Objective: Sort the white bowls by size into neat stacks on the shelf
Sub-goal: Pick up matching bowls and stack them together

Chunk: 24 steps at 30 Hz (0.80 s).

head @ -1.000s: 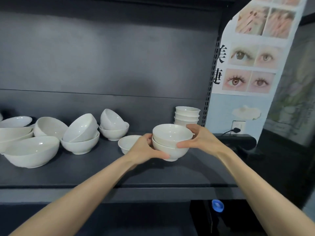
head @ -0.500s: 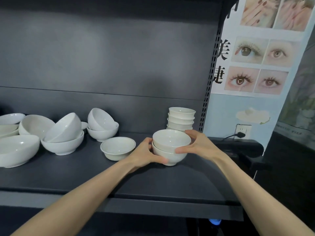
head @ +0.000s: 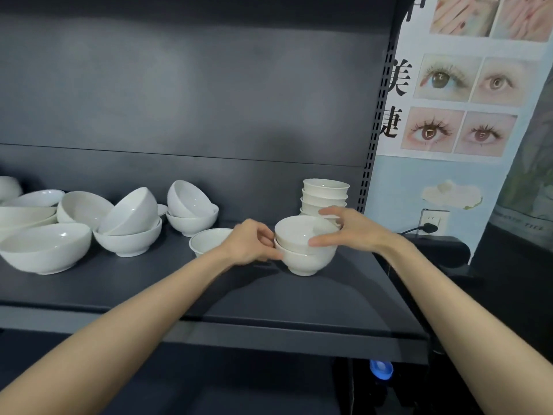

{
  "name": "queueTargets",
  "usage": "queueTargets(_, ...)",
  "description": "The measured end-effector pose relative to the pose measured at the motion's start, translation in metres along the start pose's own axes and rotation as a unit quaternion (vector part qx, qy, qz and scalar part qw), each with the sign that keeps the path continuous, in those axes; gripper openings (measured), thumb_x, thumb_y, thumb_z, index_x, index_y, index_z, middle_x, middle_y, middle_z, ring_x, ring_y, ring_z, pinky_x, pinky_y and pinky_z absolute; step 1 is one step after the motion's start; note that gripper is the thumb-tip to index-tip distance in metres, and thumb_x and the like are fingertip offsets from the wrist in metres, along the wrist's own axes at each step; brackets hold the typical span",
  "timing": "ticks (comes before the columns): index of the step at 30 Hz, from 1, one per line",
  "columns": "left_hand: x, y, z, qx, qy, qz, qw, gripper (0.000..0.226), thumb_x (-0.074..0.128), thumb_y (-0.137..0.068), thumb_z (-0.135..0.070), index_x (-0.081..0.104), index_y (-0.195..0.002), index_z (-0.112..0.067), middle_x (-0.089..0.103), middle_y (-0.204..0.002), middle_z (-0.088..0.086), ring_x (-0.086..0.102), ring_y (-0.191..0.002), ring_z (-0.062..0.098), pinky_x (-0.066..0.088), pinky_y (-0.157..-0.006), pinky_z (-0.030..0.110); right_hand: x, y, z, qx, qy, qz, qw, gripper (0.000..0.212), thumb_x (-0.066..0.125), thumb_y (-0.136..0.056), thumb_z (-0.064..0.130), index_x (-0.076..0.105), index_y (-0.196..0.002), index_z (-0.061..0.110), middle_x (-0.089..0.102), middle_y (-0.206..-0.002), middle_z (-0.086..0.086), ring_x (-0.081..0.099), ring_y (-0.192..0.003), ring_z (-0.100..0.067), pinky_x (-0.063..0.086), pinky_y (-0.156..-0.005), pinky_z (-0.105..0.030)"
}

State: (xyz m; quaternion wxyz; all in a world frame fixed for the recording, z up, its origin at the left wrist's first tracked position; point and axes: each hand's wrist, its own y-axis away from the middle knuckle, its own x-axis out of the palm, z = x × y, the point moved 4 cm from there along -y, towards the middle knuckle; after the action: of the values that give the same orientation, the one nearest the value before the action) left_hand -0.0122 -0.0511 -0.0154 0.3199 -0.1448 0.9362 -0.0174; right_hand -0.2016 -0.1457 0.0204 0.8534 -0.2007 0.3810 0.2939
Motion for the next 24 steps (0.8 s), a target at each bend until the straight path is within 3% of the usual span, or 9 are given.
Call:
queueTargets(2, -0.021, 0.005, -0.006, 0.018, -0.029, -0.019, 0.999, 0.027, 0.081, -0.073, -0.008, 0.065, -0.096, -0.006, 0.068, -0.074, 0.001, 0.061, -0.057, 0.004, 0.057, -0.062, 0.023, -0.002, -0.003, 0.02, -0.033, 0.019, -0.017, 0.999, 0.072, 0.079, -0.072, 0.046, 0.051, -0.134, 0.023, 0.047, -0.138, 0.007, 0.042, -0.13, -0.015, 0.035, -0.095, -0.026)
queueTargets(6, -0.077, 0.027, -0.007, 0.05, -0.128, -0.073, 0.988, 0.028, 0.08, -0.075, -0.019, 0.069, -0.1, -0.011, 0.071, -0.084, -0.001, 0.064, -0.079, 0.009, 0.047, -0.072, 0.014, 0.007, -0.021, 0.066, -0.091, 0.06, -0.047, 0.993, 0.049, 0.071, -0.083, 0.038, 0.06, -0.125, 0.016, 0.055, -0.128, 0.007, 0.049, -0.125, -0.017, 0.032, -0.088, -0.023)
queueTargets(15, -0.217, 0.068, 0.069, 0.035, -0.219, -0.194, 0.956, 0.03, 0.078, -0.078, -0.026, 0.07, -0.103, -0.013, 0.068, -0.099, -0.005, 0.06, -0.09, 0.014, 0.041, -0.077, 0.02, 0.099, -0.076, 0.165, -0.161, 0.052, -0.041, 0.985, 0.044, 0.072, -0.082, 0.038, 0.061, -0.12, 0.018, 0.056, -0.132, 0.001, 0.048, -0.126, -0.017, 0.034, -0.09, -0.024)
queueTargets(20, -0.268, 0.067, 0.118, 0.012, -0.226, -0.125, 0.966, 0.047, 0.083, -0.069, -0.038, 0.066, -0.109, -0.02, 0.066, -0.11, -0.007, 0.059, -0.105, 0.015, 0.046, -0.094, 0.034, 0.163, -0.101, 0.192, -0.119, -0.007, -0.001, 0.993, 0.063, 0.078, -0.076, 0.039, 0.055, -0.13, 0.019, 0.052, -0.137, -0.001, 0.047, -0.126, -0.017, 0.04, -0.097, -0.029)
queueTargets(24, -0.284, 0.053, 0.145, -0.018, -0.214, -0.032, 0.976, 0.103, 0.078, -0.045, -0.064, 0.047, -0.135, -0.023, 0.053, -0.134, -0.01, 0.048, -0.123, 0.01, 0.038, -0.107, 0.031, 0.202, -0.109, 0.2, -0.07, -0.03, 0.011, 0.997, 0.08, 0.083, -0.071, 0.037, 0.044, -0.139, 0.019, 0.047, -0.137, 0.001, 0.047, -0.123, -0.018, 0.041, -0.103, -0.033)
